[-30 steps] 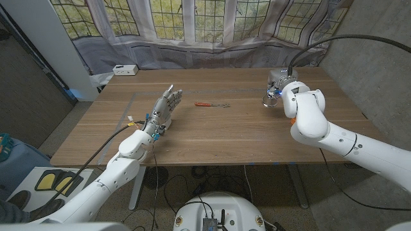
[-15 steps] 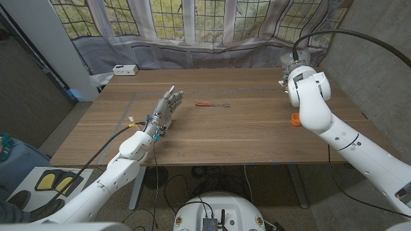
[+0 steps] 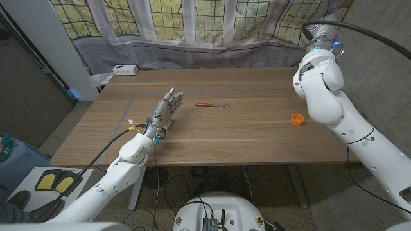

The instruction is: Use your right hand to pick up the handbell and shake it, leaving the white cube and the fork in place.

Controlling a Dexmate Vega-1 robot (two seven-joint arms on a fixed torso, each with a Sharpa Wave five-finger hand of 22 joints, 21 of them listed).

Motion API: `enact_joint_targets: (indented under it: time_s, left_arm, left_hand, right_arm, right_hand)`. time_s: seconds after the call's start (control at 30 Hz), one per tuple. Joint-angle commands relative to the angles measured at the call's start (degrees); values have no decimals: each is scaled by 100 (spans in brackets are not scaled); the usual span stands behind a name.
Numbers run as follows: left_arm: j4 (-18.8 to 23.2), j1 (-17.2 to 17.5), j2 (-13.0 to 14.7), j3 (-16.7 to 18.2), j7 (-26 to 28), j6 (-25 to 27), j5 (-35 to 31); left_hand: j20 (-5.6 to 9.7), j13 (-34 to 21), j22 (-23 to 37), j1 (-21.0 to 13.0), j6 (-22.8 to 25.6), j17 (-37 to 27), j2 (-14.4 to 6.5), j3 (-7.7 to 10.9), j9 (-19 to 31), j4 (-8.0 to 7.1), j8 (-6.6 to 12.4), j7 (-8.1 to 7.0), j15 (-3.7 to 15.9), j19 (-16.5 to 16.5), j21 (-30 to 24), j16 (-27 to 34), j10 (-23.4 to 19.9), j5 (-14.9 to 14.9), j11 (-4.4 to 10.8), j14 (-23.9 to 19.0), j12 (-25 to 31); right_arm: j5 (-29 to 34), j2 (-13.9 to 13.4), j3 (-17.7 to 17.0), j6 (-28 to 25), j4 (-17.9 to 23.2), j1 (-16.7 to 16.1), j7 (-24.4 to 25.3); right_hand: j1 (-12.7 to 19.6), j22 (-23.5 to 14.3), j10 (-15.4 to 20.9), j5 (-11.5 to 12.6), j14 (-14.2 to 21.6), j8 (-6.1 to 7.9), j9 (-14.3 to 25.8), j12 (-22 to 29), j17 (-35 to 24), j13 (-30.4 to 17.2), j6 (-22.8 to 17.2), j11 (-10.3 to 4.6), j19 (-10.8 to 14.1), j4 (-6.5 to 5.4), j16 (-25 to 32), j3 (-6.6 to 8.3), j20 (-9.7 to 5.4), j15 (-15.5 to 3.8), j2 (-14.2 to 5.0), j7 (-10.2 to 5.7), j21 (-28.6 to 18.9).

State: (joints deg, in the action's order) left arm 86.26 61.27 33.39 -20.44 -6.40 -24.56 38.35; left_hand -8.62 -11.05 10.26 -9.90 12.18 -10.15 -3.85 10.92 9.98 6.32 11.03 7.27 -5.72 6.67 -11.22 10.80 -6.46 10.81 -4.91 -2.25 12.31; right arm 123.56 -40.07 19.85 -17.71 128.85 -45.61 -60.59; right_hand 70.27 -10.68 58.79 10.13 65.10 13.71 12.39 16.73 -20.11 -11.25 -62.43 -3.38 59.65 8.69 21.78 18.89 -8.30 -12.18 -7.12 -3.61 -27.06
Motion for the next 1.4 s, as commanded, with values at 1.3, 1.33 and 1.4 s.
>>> enact_joint_targets:
  time_s: [1.3,1.33,1.4]
  left_arm:
    - [-43,-160,133,1,-61,302,38]
    - [-34,-149,139,5,-51,309,39]
    - [-23,-129,149,13,-47,316,50]
  left_hand:
    - [6,-16,13,41,70,-19,9,43,36,14,-4,-15,-15,27,-17,5,-107,-2,-5,-20,5]
    - [4,-16,13,41,69,-18,9,43,36,14,-5,-13,-17,29,-16,5,-103,-2,-12,-19,4]
    - [3,-16,13,41,72,-19,9,43,36,14,-4,-12,-13,30,-16,5,-103,-2,-8,-19,3]
  right_arm:
    - [-8540,2128,-469,-1132,-60,-1214,3275]
    - [-8885,2129,-512,-1080,-66,-1239,3463]
    - [-9617,2124,-610,-973,-109,-1268,3740]
  right_hand:
    - [-14,-3,347,5,84,-20,40,19,-114,-201,17,370,-31,-12,-104,59,100,22,-73,146,-154]
    - [-6,-3,350,5,77,-20,40,20,-116,-202,17,381,-33,-4,-108,61,102,15,-67,147,-155]
    - [-2,-4,355,7,73,-21,41,23,-121,-207,17,358,-42,-3,-112,63,109,20,-72,148,-159]
